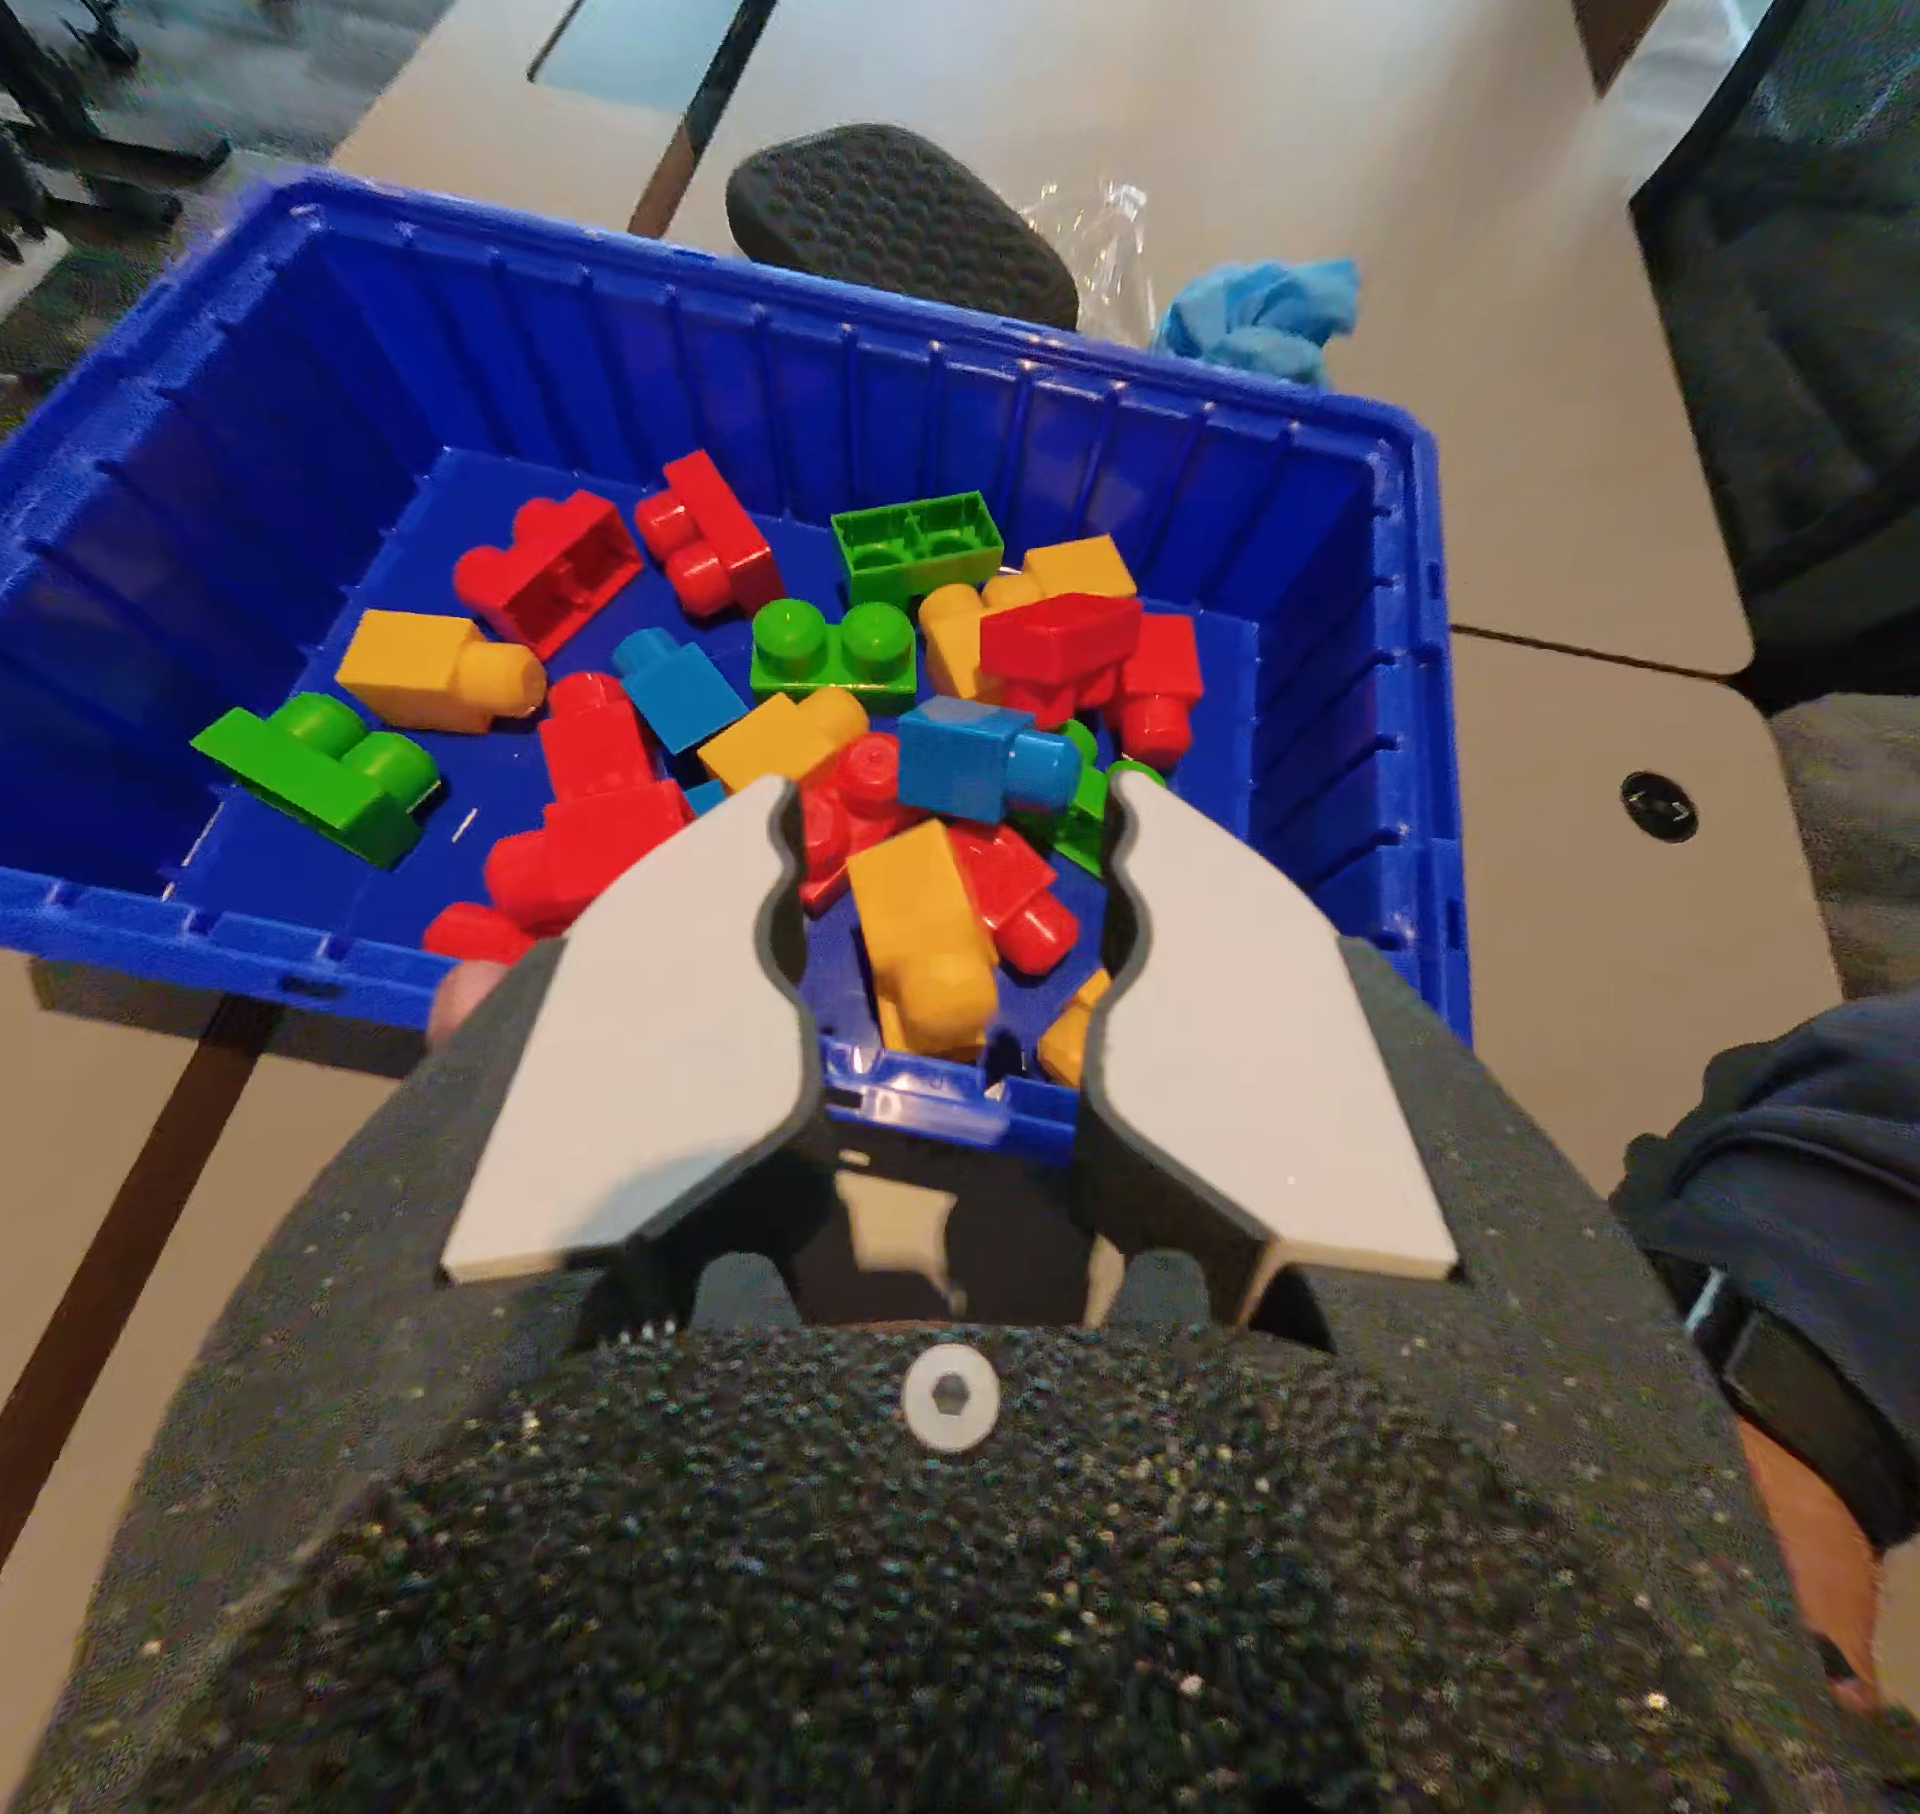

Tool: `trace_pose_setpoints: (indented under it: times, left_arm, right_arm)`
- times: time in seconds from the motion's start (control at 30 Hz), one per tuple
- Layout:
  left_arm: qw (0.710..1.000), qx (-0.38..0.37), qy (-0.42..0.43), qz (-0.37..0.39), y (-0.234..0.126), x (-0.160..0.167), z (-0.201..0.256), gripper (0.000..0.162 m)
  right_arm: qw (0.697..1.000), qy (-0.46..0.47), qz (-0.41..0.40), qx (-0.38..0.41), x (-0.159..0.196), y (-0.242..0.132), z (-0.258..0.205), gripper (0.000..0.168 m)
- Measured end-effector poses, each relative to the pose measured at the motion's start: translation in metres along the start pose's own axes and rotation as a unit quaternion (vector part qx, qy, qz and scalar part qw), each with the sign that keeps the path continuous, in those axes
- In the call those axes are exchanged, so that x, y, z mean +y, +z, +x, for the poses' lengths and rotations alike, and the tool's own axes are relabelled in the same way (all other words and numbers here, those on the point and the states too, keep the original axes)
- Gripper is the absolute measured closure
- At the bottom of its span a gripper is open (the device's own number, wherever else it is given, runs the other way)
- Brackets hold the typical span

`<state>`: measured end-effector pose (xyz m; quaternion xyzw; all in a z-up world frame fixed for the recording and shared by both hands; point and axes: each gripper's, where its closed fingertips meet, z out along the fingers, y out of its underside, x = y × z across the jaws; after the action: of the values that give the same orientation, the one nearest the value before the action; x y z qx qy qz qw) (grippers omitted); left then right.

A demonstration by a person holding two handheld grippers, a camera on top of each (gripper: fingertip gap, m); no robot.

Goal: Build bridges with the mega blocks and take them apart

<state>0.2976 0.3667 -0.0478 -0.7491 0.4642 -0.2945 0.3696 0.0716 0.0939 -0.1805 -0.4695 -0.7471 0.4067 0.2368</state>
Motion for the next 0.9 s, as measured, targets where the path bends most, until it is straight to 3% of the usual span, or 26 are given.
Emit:
trace_pose_setpoints:
  times: [0.2, 0.3, 0.4, 0.6, 0.77, 0.9]
  left_arm:
    - [0.999, -0.037, 0.016, 0.026, -0.042, 0.005, -0.001, 0.104]
    - [0.986, -0.134, 0.072, 0.069, -0.094, 0.011, -0.01, 0.104]
    - [0.95, -0.272, 0.123, 0.091, -0.166, 0.041, -0.025, 0.103]
    - [0.891, -0.441, 0.043, 0.102, -0.297, 0.168, -0.03, 0.104]
    - [0.845, -0.531, -0.022, -0.058, -0.398, 0.288, -0.003, 0.102]
    - [0.81, -0.552, -0.066, -0.184, -0.473, 0.347, 0.036, 0.1]
  right_arm:
    - [0.999, -0.009, -0.005, 0.038, 0.0, 0.001, 0.009, 0.098]
    - [0.993, -0.027, -0.021, 0.115, 0.004, -0.003, 0.032, 0.103]
    - [0.978, -0.024, -0.03, 0.206, 0.005, -0.014, 0.06, 0.108]
    - [0.928, -0.013, -0.069, 0.366, 0.012, -0.042, 0.1, 0.116]
    - [0.9, -0.018, -0.114, 0.421, 0.023, -0.052, 0.112, 0.116]
    - [0.894, -0.016, -0.13, 0.429, 0.029, -0.049, 0.116, 0.116]
